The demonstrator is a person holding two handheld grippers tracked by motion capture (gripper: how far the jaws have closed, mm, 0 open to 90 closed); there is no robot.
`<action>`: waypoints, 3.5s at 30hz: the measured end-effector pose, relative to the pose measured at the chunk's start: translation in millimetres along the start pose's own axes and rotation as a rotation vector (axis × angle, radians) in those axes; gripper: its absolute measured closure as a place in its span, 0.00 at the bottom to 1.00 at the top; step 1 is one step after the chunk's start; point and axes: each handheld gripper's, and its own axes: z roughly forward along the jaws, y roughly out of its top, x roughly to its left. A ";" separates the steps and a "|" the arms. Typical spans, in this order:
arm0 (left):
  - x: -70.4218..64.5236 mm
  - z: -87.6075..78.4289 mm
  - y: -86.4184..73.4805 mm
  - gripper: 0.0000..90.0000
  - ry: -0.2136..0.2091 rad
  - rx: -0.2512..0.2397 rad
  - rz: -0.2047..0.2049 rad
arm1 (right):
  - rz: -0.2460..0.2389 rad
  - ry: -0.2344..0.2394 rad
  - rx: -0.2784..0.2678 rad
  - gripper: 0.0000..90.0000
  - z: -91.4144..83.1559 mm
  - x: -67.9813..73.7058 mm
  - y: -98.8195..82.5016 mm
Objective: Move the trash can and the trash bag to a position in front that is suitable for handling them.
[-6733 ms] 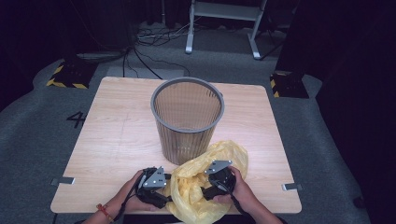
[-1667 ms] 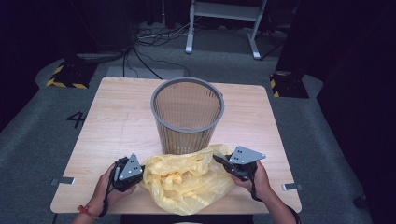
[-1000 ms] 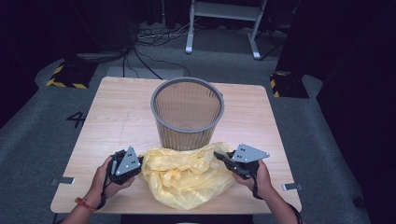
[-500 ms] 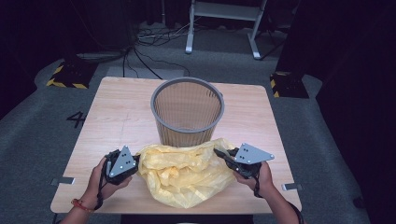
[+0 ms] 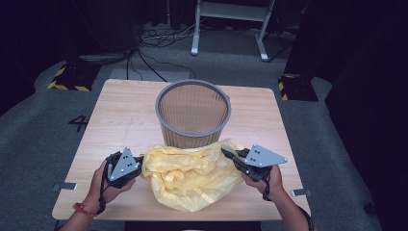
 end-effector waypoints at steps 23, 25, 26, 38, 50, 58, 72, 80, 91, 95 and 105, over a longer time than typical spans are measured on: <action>9.5 -20.0 21.9 1.00 0.056 -0.058 0.026 | -0.053 -0.007 -0.086 1.00 -13.3 -1.6 24.9; 10.2 -21.7 24.5 1.00 0.058 -0.064 0.026 | -0.058 -0.012 -0.095 1.00 -15.5 -2.3 28.0; 10.5 -22.6 25.8 1.00 0.063 -0.064 0.031 | -0.058 -0.012 -0.095 1.00 -15.5 -2.3 28.0; 13.4 -31.1 36.4 1.00 0.076 -0.099 0.040 | -0.080 -0.034 -0.133 1.00 -26.5 -4.0 41.6; 15.0 -43.6 43.0 1.00 0.095 -0.139 0.043 | -0.118 -0.033 -0.170 1.00 -35.1 -2.9 58.0; 17.7 -48.0 47.8 1.00 0.105 -0.164 0.043 | -0.106 -0.041 -0.194 1.00 -37.9 -6.6 66.7; 29.9 -56.1 61.3 1.00 0.123 -0.240 0.035 | -0.061 -0.050 -0.236 1.00 -44.0 -18.3 80.3; 36.8 -61.7 76.3 1.00 0.131 -0.276 0.045 | 0.002 -0.056 -0.258 1.00 -47.0 -32.7 91.9; 54.9 -60.3 93.7 1.00 0.145 -0.310 0.025 | 0.046 -0.069 -0.231 1.00 -40.3 -49.7 103.3; 62.1 -56.6 100.7 1.00 0.158 -0.297 0.034 | 0.073 -0.072 -0.210 1.00 -36.3 -58.3 107.8; 82.9 -41.3 105.1 1.00 0.191 -0.274 -0.001 | 0.101 -0.106 -0.157 1.00 -14.3 -77.8 117.9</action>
